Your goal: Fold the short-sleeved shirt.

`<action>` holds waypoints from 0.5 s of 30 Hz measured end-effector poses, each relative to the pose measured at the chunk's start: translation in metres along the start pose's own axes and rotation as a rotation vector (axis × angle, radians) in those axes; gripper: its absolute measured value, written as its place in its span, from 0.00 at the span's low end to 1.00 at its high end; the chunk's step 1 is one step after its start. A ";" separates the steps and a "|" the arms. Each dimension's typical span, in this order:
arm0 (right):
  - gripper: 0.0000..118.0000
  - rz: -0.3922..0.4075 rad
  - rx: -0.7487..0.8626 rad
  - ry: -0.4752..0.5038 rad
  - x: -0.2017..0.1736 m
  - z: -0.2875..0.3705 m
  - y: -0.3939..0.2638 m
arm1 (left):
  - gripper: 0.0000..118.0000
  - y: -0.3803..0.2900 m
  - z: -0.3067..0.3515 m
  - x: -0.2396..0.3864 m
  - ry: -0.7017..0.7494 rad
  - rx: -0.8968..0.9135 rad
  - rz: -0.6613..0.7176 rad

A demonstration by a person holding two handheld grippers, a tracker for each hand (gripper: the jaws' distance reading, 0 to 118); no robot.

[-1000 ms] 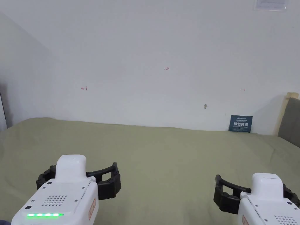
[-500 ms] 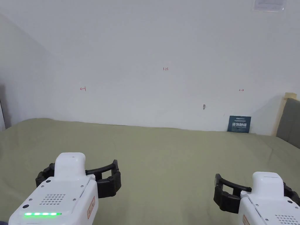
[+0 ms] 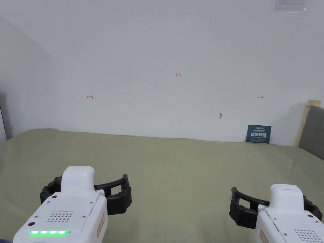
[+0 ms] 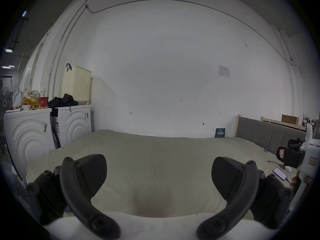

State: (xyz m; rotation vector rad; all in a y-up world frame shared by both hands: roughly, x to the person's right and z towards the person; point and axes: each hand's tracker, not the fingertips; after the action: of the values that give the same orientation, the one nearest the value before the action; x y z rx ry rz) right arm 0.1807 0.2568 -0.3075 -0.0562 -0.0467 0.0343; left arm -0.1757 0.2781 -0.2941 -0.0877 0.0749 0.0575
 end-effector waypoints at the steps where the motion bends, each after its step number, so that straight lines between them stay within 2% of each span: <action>1: 1.00 0.002 0.003 0.002 0.000 0.000 0.000 | 1.00 0.000 0.000 -0.001 0.000 -0.001 0.006; 8: 1.00 0.035 -0.008 -0.030 -0.004 -0.002 0.001 | 1.00 0.000 0.000 -0.001 0.005 -0.006 0.015; 15: 1.00 -0.048 -0.032 0.001 0.004 -0.005 0.001 | 1.00 -0.002 -0.001 -0.001 0.003 -0.016 0.016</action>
State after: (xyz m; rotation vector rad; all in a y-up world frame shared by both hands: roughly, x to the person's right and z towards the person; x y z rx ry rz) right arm 0.1846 0.2577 -0.3121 -0.0873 -0.0478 -0.0143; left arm -0.1763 0.2763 -0.2944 -0.1029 0.0779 0.0735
